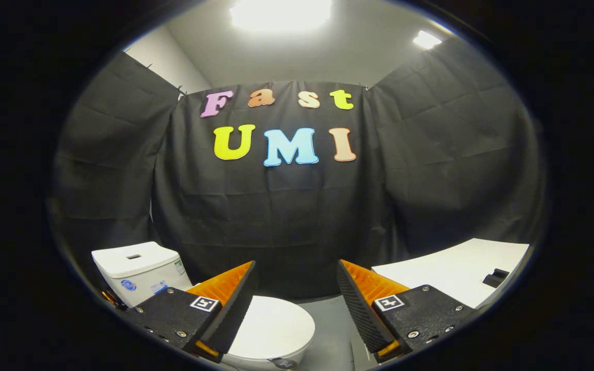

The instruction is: Open the toilet lid.

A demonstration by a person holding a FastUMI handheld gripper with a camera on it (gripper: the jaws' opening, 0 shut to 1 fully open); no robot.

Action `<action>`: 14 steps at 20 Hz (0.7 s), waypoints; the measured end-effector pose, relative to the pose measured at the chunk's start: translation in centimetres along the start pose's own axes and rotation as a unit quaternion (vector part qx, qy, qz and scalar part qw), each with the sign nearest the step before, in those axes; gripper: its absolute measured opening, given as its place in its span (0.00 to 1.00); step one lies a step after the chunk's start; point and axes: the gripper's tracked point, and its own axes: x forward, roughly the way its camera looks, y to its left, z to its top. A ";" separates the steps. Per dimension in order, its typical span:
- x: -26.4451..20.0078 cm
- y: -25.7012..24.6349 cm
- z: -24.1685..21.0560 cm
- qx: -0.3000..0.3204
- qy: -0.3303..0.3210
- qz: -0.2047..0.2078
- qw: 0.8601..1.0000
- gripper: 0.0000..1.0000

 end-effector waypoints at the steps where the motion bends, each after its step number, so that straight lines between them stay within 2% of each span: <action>1: 0.0 0.1 0.4 0.009 -0.006 -0.003 1.000 0.94; 8: 0.6 2.5 0.7 0.060 -0.025 -0.014 0.998 0.95; 14: -0.1 4.0 -3.7 0.147 -0.003 -0.038 0.988 0.96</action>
